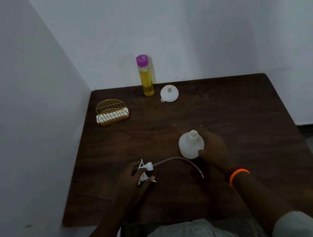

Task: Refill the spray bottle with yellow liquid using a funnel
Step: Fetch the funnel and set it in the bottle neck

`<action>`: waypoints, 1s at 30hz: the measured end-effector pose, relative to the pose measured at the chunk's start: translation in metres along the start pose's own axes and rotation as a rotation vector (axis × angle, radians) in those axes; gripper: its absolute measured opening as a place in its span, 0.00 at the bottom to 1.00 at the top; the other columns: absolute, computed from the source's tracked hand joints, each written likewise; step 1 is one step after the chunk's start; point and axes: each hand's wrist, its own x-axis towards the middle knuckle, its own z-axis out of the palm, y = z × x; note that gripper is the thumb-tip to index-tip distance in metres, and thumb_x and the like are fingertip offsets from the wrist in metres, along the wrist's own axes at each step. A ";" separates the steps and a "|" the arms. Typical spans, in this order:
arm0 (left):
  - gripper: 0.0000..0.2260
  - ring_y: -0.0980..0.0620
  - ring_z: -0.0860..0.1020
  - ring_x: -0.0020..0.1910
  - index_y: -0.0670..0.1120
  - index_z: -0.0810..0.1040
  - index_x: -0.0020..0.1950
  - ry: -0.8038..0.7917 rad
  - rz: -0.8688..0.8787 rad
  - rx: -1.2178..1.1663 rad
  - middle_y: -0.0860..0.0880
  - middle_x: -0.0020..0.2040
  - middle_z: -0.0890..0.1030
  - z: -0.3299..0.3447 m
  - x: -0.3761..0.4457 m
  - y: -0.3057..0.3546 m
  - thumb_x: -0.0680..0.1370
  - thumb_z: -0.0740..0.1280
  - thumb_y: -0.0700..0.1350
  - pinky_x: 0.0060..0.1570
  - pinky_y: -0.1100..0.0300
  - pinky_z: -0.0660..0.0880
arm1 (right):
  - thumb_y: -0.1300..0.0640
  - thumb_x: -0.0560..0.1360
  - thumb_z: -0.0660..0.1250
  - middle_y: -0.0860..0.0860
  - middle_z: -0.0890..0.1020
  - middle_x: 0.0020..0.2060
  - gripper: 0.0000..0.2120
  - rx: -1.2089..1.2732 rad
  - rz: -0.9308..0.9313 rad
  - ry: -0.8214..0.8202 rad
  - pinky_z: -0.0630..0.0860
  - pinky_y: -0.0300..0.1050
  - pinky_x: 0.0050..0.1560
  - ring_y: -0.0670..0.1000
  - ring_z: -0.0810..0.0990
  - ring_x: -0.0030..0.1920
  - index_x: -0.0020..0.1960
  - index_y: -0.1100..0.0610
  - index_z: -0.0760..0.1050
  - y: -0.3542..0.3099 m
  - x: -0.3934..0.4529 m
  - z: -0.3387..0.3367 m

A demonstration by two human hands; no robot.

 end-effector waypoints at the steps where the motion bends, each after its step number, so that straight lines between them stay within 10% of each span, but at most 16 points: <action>1: 0.18 0.55 0.77 0.58 0.53 0.81 0.60 0.022 -0.004 0.000 0.51 0.62 0.78 -0.001 0.004 0.003 0.78 0.64 0.63 0.56 0.62 0.74 | 0.56 0.70 0.76 0.51 0.72 0.72 0.38 -0.027 -0.016 -0.031 0.66 0.40 0.66 0.54 0.71 0.72 0.77 0.53 0.65 0.004 0.003 -0.003; 5: 0.24 0.52 0.79 0.53 0.46 0.83 0.55 0.074 0.018 -0.044 0.47 0.55 0.81 -0.008 0.038 0.008 0.82 0.55 0.62 0.58 0.55 0.77 | 0.54 0.75 0.72 0.56 0.79 0.64 0.23 -0.117 -0.088 -0.078 0.71 0.45 0.64 0.56 0.77 0.65 0.68 0.59 0.75 0.013 0.023 -0.031; 10: 0.11 0.55 0.76 0.56 0.46 0.80 0.60 0.110 -0.121 -0.172 0.50 0.58 0.79 -0.008 0.119 0.029 0.83 0.63 0.49 0.59 0.62 0.70 | 0.60 0.75 0.72 0.61 0.73 0.70 0.29 -0.063 0.044 -0.005 0.68 0.55 0.71 0.61 0.73 0.69 0.73 0.64 0.68 0.012 0.065 -0.056; 26: 0.17 0.46 0.75 0.65 0.43 0.72 0.69 -0.037 -0.280 -0.257 0.44 0.65 0.77 0.042 0.323 0.035 0.81 0.64 0.45 0.67 0.52 0.71 | 0.56 0.82 0.63 0.56 0.60 0.79 0.32 0.204 0.045 -0.178 0.56 0.44 0.76 0.55 0.60 0.79 0.81 0.59 0.53 -0.050 0.219 -0.016; 30: 0.18 0.46 0.74 0.68 0.42 0.71 0.72 -0.057 -0.252 -0.377 0.43 0.69 0.76 0.043 0.329 0.042 0.82 0.62 0.43 0.69 0.54 0.70 | 0.61 0.81 0.62 0.55 0.70 0.75 0.26 0.288 -0.016 -0.178 0.61 0.52 0.77 0.55 0.68 0.74 0.78 0.57 0.63 -0.050 0.235 -0.009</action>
